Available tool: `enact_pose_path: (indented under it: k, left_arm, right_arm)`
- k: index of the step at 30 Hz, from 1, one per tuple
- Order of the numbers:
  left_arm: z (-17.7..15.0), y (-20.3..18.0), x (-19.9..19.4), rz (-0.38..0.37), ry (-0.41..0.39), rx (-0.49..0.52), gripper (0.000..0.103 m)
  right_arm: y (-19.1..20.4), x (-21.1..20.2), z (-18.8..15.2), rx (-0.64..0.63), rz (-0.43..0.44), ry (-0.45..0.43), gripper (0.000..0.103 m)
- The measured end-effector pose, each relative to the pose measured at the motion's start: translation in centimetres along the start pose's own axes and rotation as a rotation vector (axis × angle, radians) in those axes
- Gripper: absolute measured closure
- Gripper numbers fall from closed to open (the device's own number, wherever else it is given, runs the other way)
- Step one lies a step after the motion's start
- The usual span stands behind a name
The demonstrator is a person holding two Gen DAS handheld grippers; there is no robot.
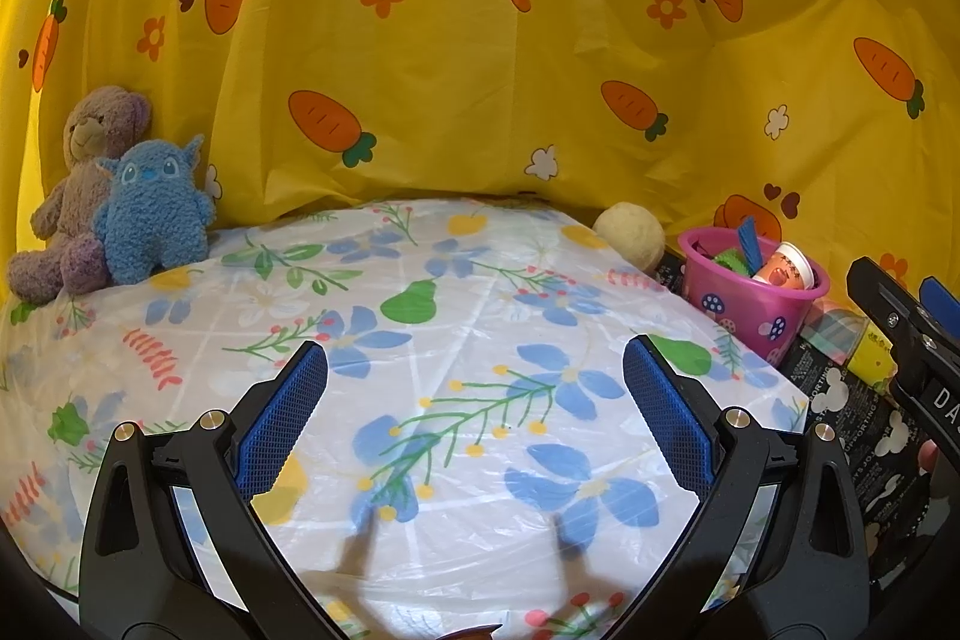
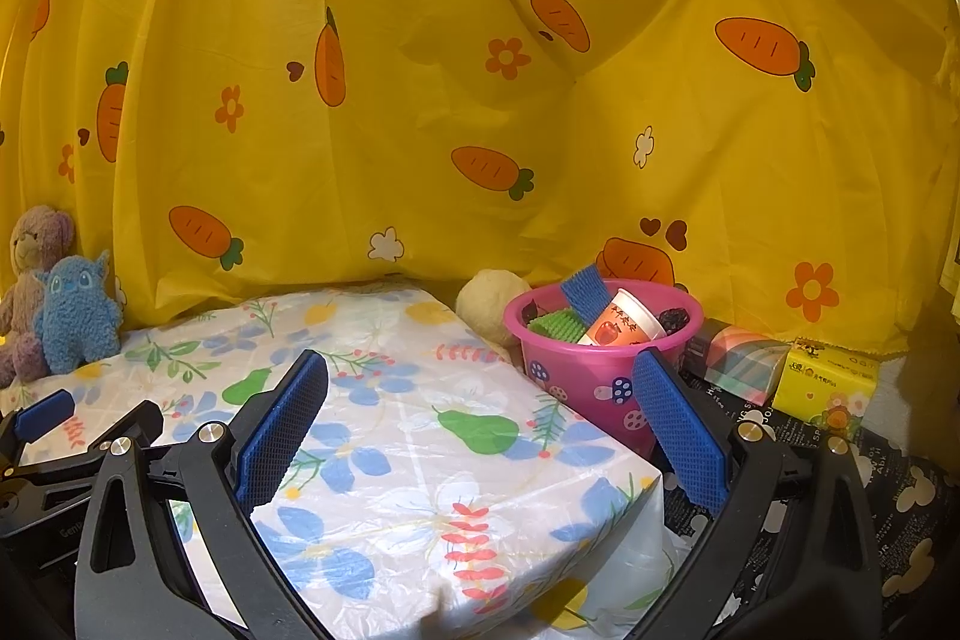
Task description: Collect trash
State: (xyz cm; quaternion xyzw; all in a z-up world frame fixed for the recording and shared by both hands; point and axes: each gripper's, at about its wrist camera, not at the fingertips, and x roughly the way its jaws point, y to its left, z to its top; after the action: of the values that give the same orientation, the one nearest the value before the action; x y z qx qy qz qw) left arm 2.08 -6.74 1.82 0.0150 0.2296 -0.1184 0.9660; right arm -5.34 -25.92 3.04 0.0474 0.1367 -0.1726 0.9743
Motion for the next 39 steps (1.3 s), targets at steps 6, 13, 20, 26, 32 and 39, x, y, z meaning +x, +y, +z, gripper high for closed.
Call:
enact_pose_path:
  k: [6,13,20,26,32,39]
  left_arm:
    - [0.02,0.0,0.15,-0.004,0.002,0.002,0.006]
    - [0.0,-0.08,0.25,-0.006,0.003,0.004,0.006]
    - [-0.04,-0.13,0.31,-0.006,0.004,0.006,0.006]
    - [-0.09,-0.03,0.39,-0.009,0.004,0.006,0.006]
    - [-0.09,-0.09,0.43,-0.008,0.003,0.007,0.006]
    - [-0.14,-0.07,0.44,-0.012,0.005,0.006,0.006]
  right_arm:
    - [0.0,-0.09,-0.05,0.001,-0.001,-0.001,0.005]
    - [0.02,-0.06,-0.03,0.001,-0.001,-0.001,0.005]
    - [0.07,0.03,0.09,0.002,0.0,0.003,0.005]
    - [-0.07,0.22,0.1,0.003,0.002,0.003,0.005]
    - [-0.14,0.27,0.07,0.002,0.002,0.004,0.005]
    - [-0.09,0.3,0.07,0.003,0.003,0.006,0.005]
